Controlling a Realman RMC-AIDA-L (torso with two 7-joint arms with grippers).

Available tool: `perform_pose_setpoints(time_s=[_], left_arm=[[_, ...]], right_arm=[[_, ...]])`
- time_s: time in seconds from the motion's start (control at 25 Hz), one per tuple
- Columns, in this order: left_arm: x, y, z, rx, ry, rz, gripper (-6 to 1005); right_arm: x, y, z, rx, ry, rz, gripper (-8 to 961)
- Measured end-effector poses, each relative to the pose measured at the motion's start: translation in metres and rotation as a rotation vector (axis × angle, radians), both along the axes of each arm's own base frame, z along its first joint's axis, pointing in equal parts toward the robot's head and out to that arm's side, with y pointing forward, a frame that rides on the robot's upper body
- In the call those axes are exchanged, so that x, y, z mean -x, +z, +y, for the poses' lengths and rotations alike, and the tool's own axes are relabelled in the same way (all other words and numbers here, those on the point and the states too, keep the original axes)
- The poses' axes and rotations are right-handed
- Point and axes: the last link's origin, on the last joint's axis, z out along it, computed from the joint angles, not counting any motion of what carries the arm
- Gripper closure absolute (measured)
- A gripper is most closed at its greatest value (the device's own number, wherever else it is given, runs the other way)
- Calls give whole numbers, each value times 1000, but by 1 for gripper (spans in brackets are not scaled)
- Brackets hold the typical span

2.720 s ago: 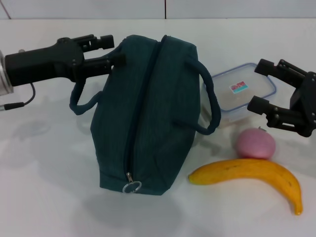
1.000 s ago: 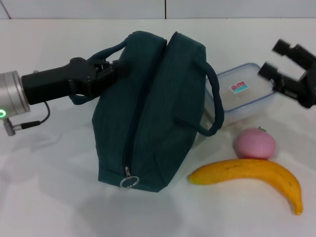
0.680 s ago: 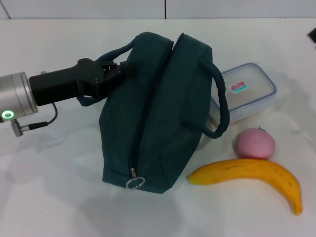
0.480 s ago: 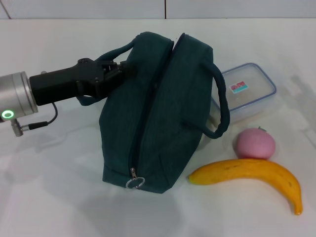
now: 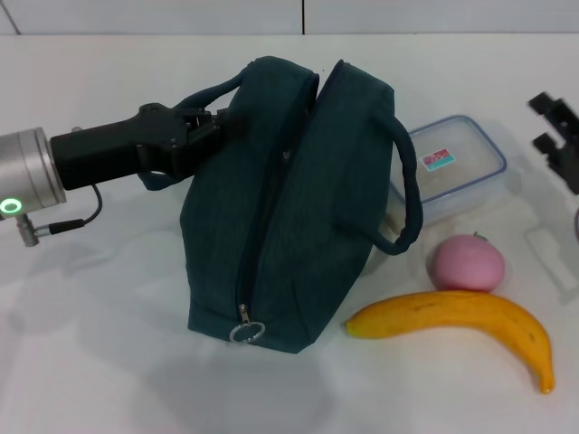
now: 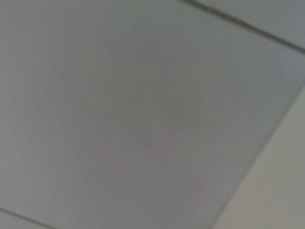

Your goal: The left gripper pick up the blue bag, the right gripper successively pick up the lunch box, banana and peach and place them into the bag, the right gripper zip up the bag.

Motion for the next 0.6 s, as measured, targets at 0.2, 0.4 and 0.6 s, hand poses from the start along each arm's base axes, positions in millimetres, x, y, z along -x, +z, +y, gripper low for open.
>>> perform_pose_setpoints(time_s=[0.2,0.4,0.6], left_arm=[[-1,1,1,-12,-6,-3,951],[-1,1,1,-26,-12,-6,951],[1,1,-1,-38,-19,2,952]], right_arm=[[8,-15,3,65,-16,21,128],[14,-18,8,82,-17,41,130],[23,-22,16,114,-18,69,131]])
